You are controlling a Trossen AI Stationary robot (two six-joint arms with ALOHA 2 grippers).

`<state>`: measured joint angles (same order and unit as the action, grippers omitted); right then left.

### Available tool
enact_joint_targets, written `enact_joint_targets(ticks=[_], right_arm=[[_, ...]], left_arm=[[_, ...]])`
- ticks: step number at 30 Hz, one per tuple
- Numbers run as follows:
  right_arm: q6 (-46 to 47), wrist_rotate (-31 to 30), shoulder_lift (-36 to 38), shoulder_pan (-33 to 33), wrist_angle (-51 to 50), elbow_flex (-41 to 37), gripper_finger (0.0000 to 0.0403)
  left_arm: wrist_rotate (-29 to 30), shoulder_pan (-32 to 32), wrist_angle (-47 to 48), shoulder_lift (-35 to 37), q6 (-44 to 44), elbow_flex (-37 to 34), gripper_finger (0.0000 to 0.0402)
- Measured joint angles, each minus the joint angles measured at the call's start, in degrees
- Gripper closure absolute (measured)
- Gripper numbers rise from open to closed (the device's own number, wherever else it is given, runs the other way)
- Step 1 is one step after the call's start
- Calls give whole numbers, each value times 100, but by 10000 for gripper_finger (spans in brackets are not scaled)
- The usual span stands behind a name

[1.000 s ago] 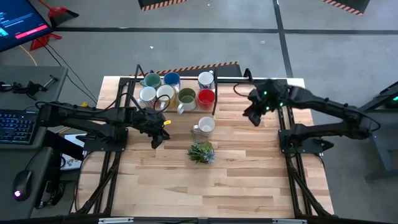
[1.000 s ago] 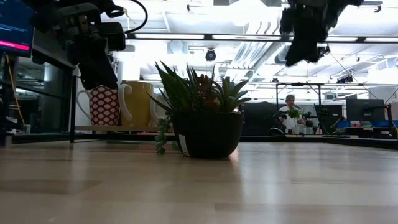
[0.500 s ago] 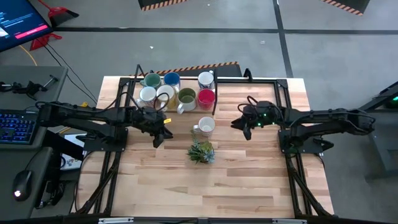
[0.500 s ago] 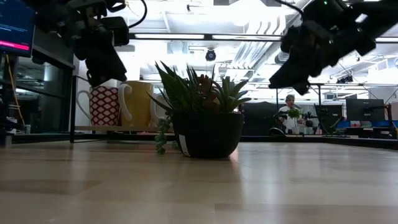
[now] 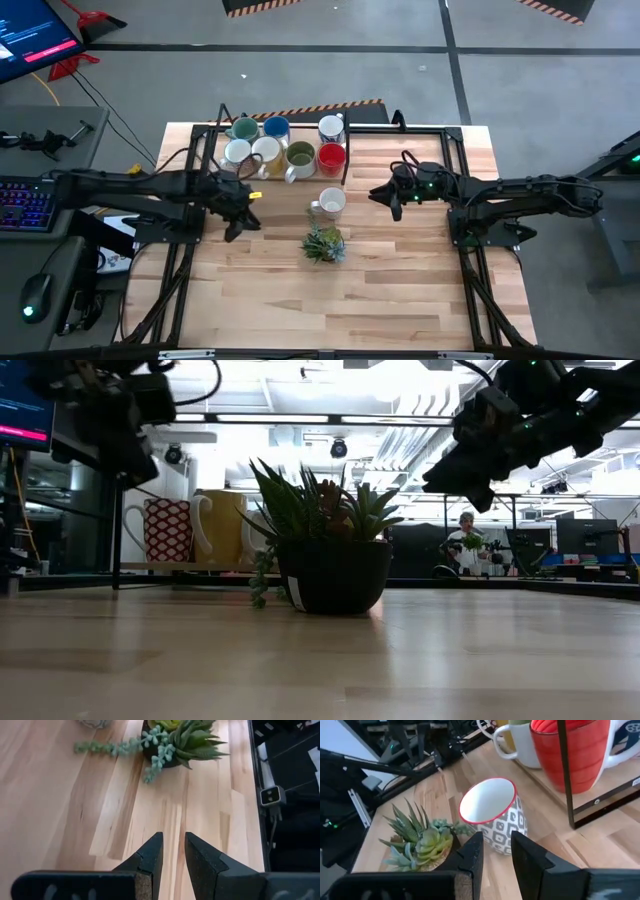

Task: Place coffee mugs
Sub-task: Adjust the light green mug on the shelf

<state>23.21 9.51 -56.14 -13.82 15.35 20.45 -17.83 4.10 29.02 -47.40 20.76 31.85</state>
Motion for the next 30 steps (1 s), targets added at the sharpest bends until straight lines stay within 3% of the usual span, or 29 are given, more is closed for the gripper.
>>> enact_joint_targets(ticks=[5,12,20,25,30], right_arm=[[321,-50,0,0,55,0,325],[1135,-150,0,0,85,1,319],[1211,-202,-4,-2,708,186,246],[279,-294,-206,-4,558,962,197],[-1397,-318,-721,-10,-605,2252,186]], left_arm=[[113,0,541,849,-4,-150,330],[459,0,415,2075,363,-570,330],[1007,0,403,2869,759,-791,330],[1088,0,418,2935,763,-789,330],[1334,0,470,2933,768,-789,330]])
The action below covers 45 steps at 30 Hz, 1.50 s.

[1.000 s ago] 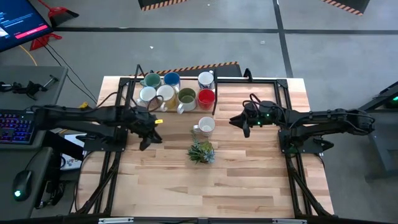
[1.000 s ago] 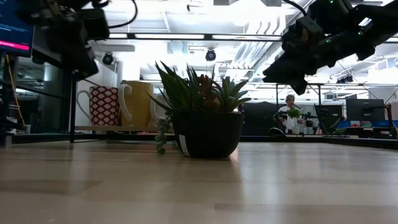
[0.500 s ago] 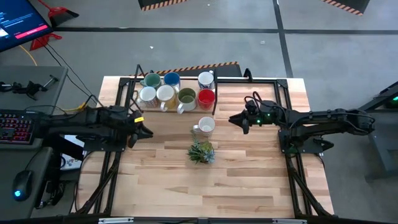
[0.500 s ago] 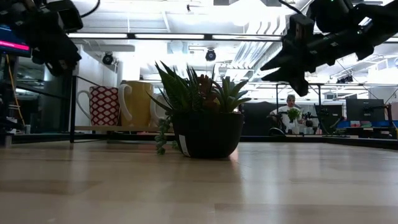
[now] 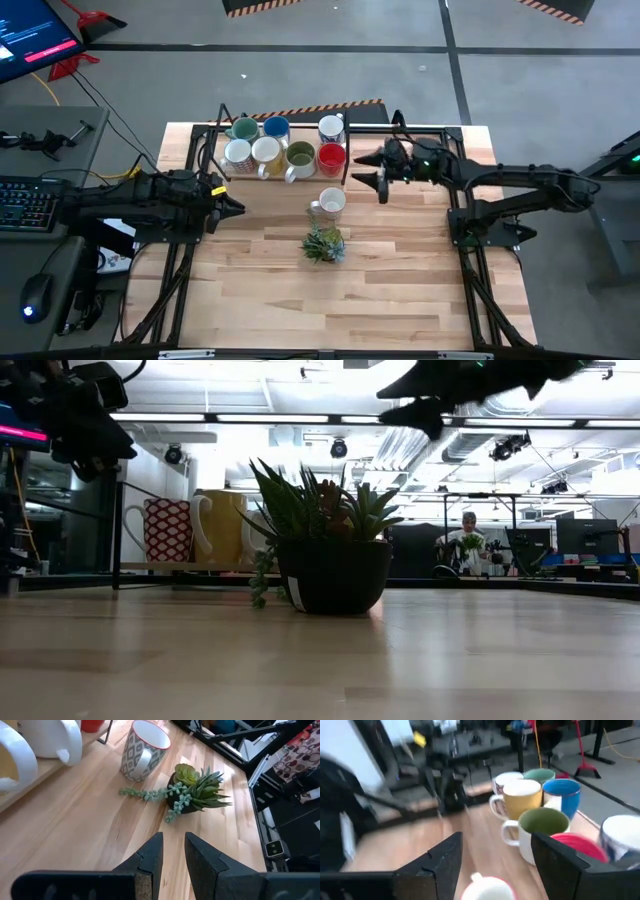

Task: Place coffee mugs
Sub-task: Adjust the light green mug on the shelf

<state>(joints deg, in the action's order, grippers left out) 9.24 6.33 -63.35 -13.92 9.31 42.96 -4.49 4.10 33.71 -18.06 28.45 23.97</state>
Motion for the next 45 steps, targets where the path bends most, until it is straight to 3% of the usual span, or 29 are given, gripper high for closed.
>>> enact_joint_targets(ticks=[8,17,28,35,45], right_arm=[[-1153,-27,-1599,-403,-2668,2428,185],[-2074,213,-3390,-906,-4133,4917,185],[-3004,374,-5352,-889,-5894,7578,187],[-3086,497,-6030,-788,-6723,8543,188],[-3181,741,-6177,-253,-6795,8447,188]], left_arm=[[9,0,-3,0,4,0,330],[18,0,-9,-2,4,0,330],[46,0,-9,-2,0,0,330],[64,0,-7,-2,-4,0,330],[231,-1,-4,-2,-15,0,330]])
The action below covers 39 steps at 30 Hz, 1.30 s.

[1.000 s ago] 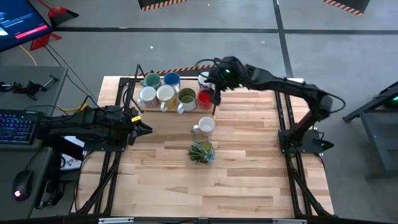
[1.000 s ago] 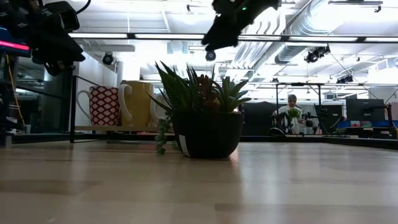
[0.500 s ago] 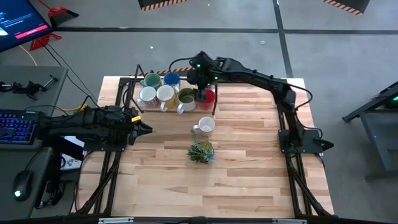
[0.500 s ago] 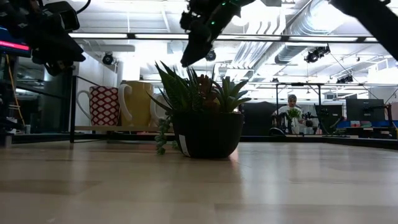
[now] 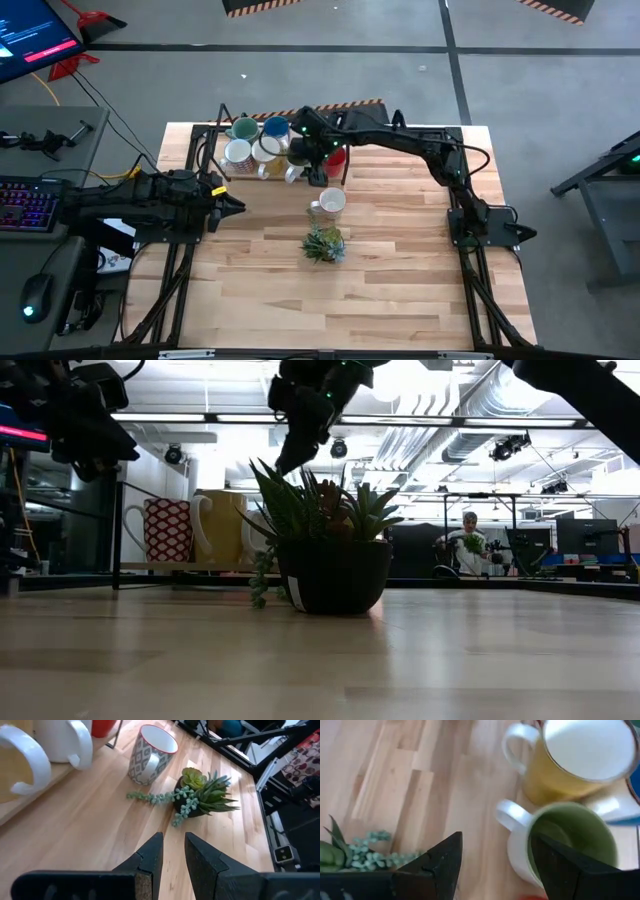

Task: Place coffee mugs
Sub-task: Adjust the light green mug on the shelf

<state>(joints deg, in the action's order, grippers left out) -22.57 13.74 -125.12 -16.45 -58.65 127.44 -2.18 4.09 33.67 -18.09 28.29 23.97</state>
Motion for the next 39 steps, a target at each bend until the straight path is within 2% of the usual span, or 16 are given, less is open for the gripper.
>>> enact_joint_targets(ticks=[6,15,23,33,39], right_arm=[[162,0,4,213,170,0,193],[449,-40,-288,340,197,-11,240],[348,-321,-308,344,203,-11,263],[302,-326,-407,287,360,0,313],[256,-372,-556,208,383,-13,325]], left_arm=[[60,-1,-2,0,2,0,330],[58,0,-11,-1,17,0,330],[56,-1,-34,-1,17,-2,330],[56,-1,-33,0,13,-2,330],[53,-1,-46,0,17,-2,330]])
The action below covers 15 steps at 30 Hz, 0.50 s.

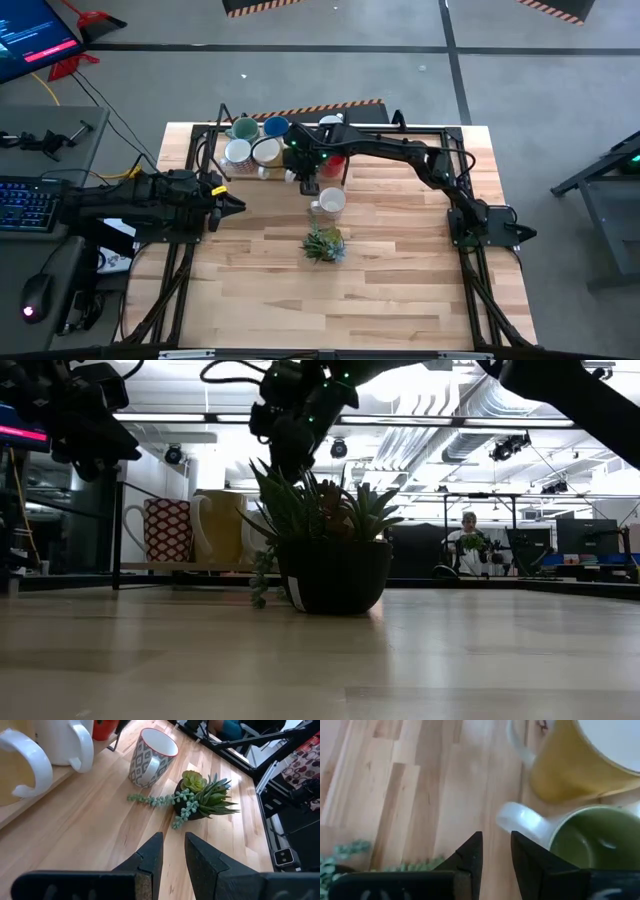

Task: Place coffee mugs
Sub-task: Adjust the light green mug on the shelf

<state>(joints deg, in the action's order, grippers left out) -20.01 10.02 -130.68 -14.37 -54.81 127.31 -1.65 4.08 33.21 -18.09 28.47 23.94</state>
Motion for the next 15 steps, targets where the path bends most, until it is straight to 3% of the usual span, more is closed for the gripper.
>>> enact_joint_targets(ticks=[15], right_arm=[[-151,-17,-165,-144,-178,2,325]], left_arm=[[-4,2,-5,0,-4,0,330]])
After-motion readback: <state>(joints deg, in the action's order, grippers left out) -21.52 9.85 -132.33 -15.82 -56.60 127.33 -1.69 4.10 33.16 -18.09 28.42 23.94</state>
